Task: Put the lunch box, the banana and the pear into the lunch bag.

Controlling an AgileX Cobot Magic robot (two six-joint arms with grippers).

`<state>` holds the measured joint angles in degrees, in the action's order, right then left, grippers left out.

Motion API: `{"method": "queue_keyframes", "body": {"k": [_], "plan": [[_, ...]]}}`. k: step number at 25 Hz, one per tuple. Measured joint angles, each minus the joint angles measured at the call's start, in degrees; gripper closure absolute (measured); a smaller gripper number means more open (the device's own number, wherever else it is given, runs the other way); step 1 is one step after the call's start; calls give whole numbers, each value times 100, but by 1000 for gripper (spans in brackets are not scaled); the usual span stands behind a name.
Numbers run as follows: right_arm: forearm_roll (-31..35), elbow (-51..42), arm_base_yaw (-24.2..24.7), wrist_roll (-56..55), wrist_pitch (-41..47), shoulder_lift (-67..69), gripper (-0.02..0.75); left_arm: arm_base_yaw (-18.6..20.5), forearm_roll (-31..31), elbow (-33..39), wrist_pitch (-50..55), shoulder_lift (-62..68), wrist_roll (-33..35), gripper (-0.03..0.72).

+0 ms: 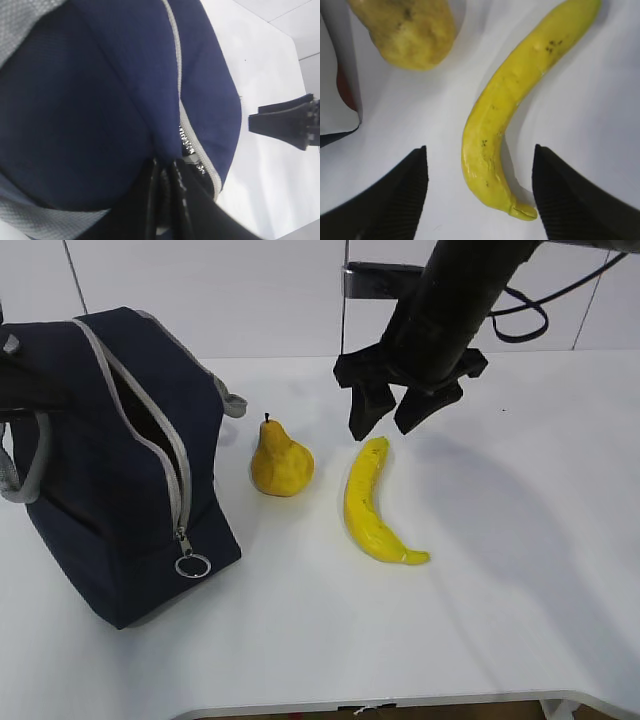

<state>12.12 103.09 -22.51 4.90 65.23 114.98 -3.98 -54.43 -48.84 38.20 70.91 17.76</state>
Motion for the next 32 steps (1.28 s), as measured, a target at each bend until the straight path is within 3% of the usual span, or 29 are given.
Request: {"method": "queue_keyframes", "body": {"k": [6, 18, 32], "plan": [[205, -546, 0, -295, -406, 0, 202, 0, 0, 0, 3, 0, 0, 685], [576, -1304, 0, -97, -786, -13, 199, 0, 0, 0, 6, 0, 1, 685], [921, -1382, 0, 180, -1401, 124, 197, 0, 0, 0, 6, 0, 11, 685]]}}
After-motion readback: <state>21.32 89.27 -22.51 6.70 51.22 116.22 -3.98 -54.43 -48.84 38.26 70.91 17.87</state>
